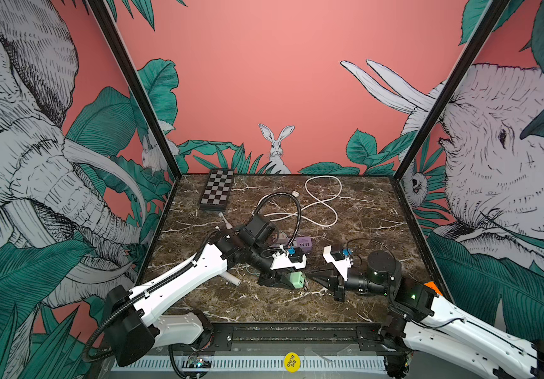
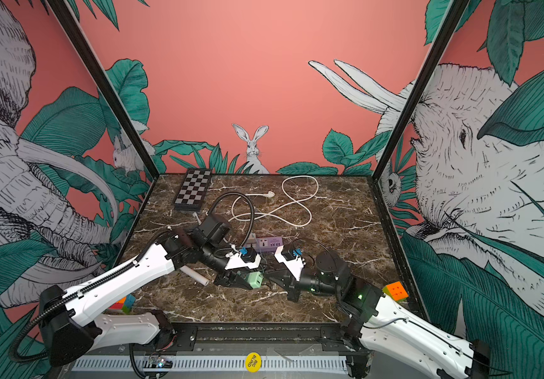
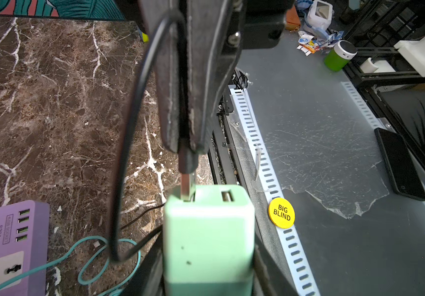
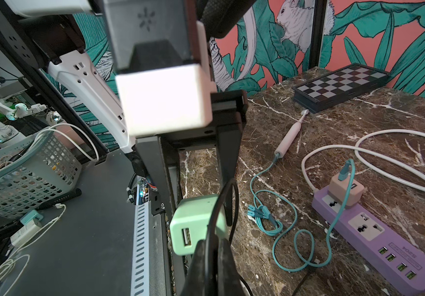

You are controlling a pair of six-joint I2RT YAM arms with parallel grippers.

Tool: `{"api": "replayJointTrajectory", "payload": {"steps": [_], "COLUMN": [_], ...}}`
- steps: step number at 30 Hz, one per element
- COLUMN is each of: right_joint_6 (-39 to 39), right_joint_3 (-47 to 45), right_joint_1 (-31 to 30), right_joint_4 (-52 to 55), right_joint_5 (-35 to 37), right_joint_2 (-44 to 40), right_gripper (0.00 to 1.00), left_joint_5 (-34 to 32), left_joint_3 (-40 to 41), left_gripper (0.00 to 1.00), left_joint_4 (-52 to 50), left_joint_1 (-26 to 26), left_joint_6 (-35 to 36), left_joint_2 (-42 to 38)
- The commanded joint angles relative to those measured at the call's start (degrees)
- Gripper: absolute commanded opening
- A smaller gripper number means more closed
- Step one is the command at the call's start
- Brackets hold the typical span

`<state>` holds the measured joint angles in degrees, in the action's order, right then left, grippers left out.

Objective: Charge the electric toothbrush
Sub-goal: Insert the charging cable into the plug.

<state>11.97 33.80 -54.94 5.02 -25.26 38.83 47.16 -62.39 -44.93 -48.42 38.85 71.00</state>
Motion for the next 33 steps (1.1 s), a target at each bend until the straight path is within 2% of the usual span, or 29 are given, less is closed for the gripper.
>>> {"api": "replayJointTrajectory", "payload": {"steps": [1, 13, 20, 26, 29, 33], "right_joint_6": [-0.5, -0.3, -0.9, -0.8, 1.6, 1.5], "right_joint_3": [0.0, -1.2, 0.2, -1.7, -4.4, -3.0], "right_joint_1": [-0.9, -2.8, -5.2, -6.6, -6.6, -6.6], "right_joint_4": [1.0, -1.1, 1.0, -1.6, -7.5, -5.1], "right_joint_5": [-0.8, -2.3, 0.1, 3.7, 3.0, 5.9], "right_joint_2": [0.5, -0.6, 1.1, 2.2, 3.1, 2.5], "right_gripper": [0.0, 0.0, 0.0, 0.0, 0.0, 0.0], "left_joint_5": [3.8, 5.6, 5.0, 5.6, 7.4, 7.4], "left_joint_3": [0.1, -0.6, 0.2, -0.3, -0.5, -0.4], "left_gripper": [0.0, 0.0, 0.0, 0.0, 0.0, 0.0], "left_joint_4": [2.1, 0.8, 1.7, 2.9, 4.4, 5.1], "left_joint_1": [0.1, 0.1, 0.1, 0.1, 0.2, 0.2], "left_joint_6": [1.6, 2.0, 2.2, 2.4, 1.9, 1.3], "left_joint_2": [-1.9, -1.0, -1.7, -1.7, -1.8, -2.3]}}
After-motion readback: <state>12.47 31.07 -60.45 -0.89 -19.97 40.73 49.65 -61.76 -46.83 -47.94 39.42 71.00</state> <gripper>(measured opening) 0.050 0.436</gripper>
